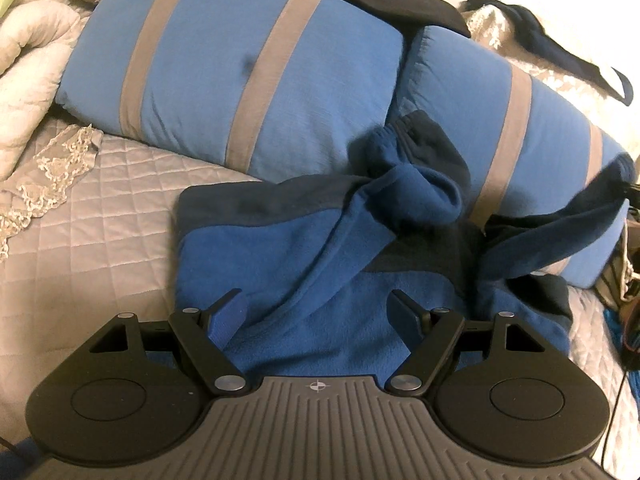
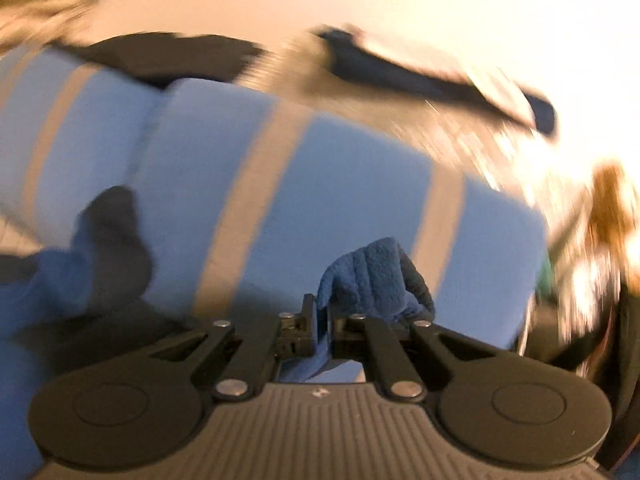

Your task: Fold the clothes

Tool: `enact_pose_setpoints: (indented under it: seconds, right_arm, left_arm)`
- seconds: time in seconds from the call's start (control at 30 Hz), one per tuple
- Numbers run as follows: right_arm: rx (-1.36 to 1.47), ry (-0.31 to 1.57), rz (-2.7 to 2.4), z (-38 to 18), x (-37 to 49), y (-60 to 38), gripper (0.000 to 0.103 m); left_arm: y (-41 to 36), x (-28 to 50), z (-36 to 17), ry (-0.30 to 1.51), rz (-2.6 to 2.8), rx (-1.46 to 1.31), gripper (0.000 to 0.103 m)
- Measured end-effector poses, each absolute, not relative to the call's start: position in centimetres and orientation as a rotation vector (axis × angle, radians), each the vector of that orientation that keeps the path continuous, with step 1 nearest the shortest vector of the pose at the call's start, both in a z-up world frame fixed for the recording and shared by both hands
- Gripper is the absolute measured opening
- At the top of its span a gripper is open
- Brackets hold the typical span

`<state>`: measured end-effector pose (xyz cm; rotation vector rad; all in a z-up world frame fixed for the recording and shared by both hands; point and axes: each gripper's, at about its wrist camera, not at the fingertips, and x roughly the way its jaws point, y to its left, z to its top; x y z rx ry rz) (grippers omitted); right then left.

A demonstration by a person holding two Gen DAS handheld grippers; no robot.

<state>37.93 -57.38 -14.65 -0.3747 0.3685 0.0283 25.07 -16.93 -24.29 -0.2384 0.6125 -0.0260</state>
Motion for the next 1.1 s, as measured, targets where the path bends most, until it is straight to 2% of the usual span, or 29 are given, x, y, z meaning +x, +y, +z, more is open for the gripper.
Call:
enact_pose_setpoints:
  seconds: [0.43,0.6,0.63,0.67,0.7,0.77,0.8,0.83,0.87,1.1]
  right_arm:
    - [-0.661,0.298,0.285,-18.2,32.6,-46.1,0.005]
    - [-0.675,0.365,0.395,-21.1,31.8,-42.8,0.005]
    - [-0.687,0.389,0.422,-22.0,31.6,-42.2,0.009]
    - [-0.701,0.408,0.449,-22.7,31.3,-41.7,0.030]
    - [-0.722,0.415,0.478,-23.0,30.8,-41.7,0.034]
    - [-0.764,0.430,0.535,-23.5,29.7,-41.7,0.056]
    - [-0.785,0.437,0.563,-23.8,29.2,-41.7,0.063]
    - [-0.806,0.445,0.592,-24.1,28.7,-41.7,0.077]
    - [-0.827,0.452,0.621,-24.4,28.1,-41.7,0.081]
    - [-0.884,0.494,0.711,-24.5,26.8,-43.0,0.078]
  left_arm:
    - [-15.4,25.3,-24.6,0.616,0.045,-0.309,0.077]
    - [-15.0,25.3,-24.6,0.618,0.053,-0.324,0.077]
    - [-15.0,25.3,-24.6,0.617,0.053,-0.327,0.077]
    - [-14.9,25.3,-24.6,0.617,0.054,-0.330,0.077]
    - [-14.9,25.3,-24.6,0.617,0.054,-0.331,0.077]
    - [-14.8,25.3,-24.6,0.620,0.053,-0.337,0.077]
    - [-14.7,25.3,-24.7,0.622,0.051,-0.342,0.077]
    - [-14.6,25.4,-24.7,0.623,0.050,-0.348,0.077]
    - [-14.6,25.4,-24.7,0.625,0.050,-0.354,0.077]
    - [-14.2,25.4,-24.7,0.631,0.042,-0.375,0.077]
